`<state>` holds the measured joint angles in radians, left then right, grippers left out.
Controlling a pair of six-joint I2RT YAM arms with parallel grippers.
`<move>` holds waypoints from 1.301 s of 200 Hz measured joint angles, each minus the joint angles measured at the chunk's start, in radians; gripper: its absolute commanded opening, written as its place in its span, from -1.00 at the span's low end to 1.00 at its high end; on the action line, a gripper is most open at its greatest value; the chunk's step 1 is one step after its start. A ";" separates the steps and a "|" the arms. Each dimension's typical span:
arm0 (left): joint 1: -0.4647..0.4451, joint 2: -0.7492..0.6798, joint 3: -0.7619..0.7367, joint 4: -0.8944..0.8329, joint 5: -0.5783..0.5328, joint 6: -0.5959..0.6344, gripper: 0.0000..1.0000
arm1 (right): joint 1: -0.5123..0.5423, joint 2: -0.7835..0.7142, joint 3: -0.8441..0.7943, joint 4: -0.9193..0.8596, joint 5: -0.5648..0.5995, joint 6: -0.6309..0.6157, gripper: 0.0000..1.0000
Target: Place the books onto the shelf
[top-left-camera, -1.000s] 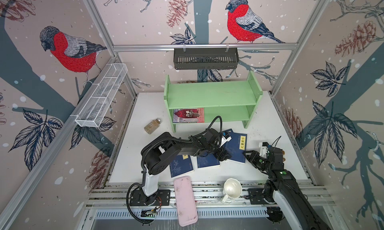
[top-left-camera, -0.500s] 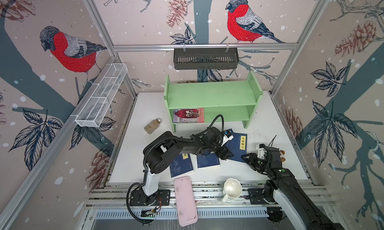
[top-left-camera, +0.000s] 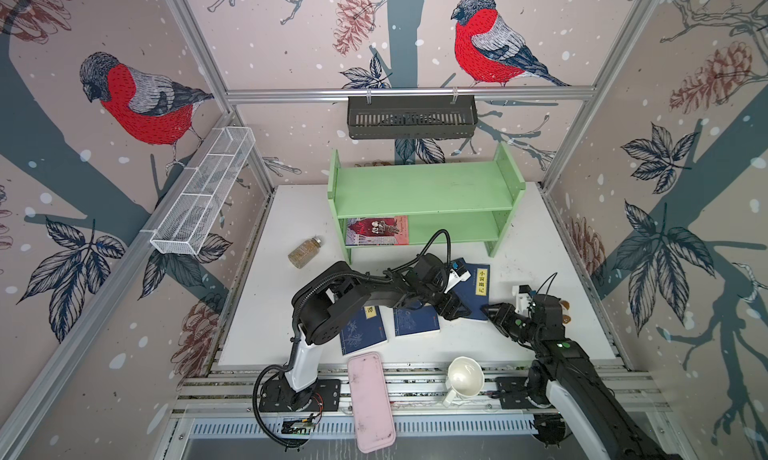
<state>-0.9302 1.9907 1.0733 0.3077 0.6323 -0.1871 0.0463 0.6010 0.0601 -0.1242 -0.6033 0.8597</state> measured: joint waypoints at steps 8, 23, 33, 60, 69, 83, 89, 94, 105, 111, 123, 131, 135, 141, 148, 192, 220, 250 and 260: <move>-0.001 0.000 0.002 -0.001 0.000 -0.003 0.46 | 0.000 0.003 0.001 -0.002 0.001 0.000 -0.33; -0.002 -0.011 0.005 -0.017 -0.012 -0.018 0.46 | 0.001 0.013 0.013 -0.032 0.009 -0.005 -0.30; -0.002 -0.032 0.006 -0.038 -0.034 -0.019 0.47 | 0.003 0.020 0.024 -0.061 0.018 -0.015 -0.29; -0.002 -0.089 0.024 -0.059 -0.095 -0.027 0.47 | 0.004 0.034 0.039 -0.122 0.037 -0.033 -0.25; -0.002 -0.089 0.034 -0.066 -0.111 -0.041 0.47 | 0.005 0.037 0.041 -0.129 0.039 -0.043 -0.25; -0.002 -0.077 0.044 -0.084 -0.124 -0.058 0.47 | 0.005 0.046 0.041 -0.129 0.040 -0.047 -0.24; -0.002 -0.068 0.046 -0.089 -0.134 -0.074 0.47 | 0.005 0.049 0.040 -0.129 0.039 -0.048 -0.24; -0.002 -0.060 0.047 -0.095 -0.138 -0.077 0.47 | 0.006 0.050 0.040 -0.127 0.037 -0.048 -0.23; -0.002 -0.047 0.049 -0.112 -0.147 -0.088 0.47 | 0.009 0.052 0.039 -0.122 0.034 -0.048 -0.23; -0.002 -0.041 0.052 -0.122 -0.162 -0.098 0.47 | 0.011 0.053 0.038 -0.120 0.032 -0.048 -0.23; -0.002 -0.031 0.063 -0.141 -0.174 -0.101 0.47 | 0.012 0.053 0.038 -0.118 0.031 -0.048 -0.22; -0.002 -0.027 0.072 -0.145 -0.189 -0.101 0.47 | 0.013 0.052 0.037 -0.117 0.030 -0.048 -0.21; -0.002 -0.026 0.076 -0.146 -0.191 -0.101 0.47 | 0.013 0.052 0.037 -0.116 0.030 -0.048 -0.21; -0.002 -0.025 0.081 -0.148 -0.192 -0.101 0.47 | 0.014 0.052 0.037 -0.115 0.029 -0.048 -0.21; -0.002 -0.025 0.084 -0.148 -0.199 -0.101 0.47 | 0.014 0.052 0.037 -0.114 0.028 -0.048 -0.20; -0.008 -0.042 0.073 -0.167 -0.252 -0.101 0.48 | 0.016 0.055 0.034 -0.103 0.026 -0.051 -0.20; -0.009 -0.039 0.084 -0.193 -0.302 -0.100 0.48 | 0.016 0.060 0.032 -0.098 0.020 -0.051 -0.20; -0.009 -0.024 0.093 -0.211 -0.323 -0.101 0.48 | 0.016 0.058 0.033 -0.100 0.018 -0.051 -0.20; -0.010 -0.015 0.100 -0.214 -0.327 -0.101 0.48 | 0.016 0.058 0.035 -0.105 0.016 -0.052 -0.20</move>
<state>-0.9398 1.9759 1.1732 0.0933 0.3058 -0.2878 0.0624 0.6594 0.0952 -0.2291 -0.5873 0.8078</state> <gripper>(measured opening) 0.739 0.403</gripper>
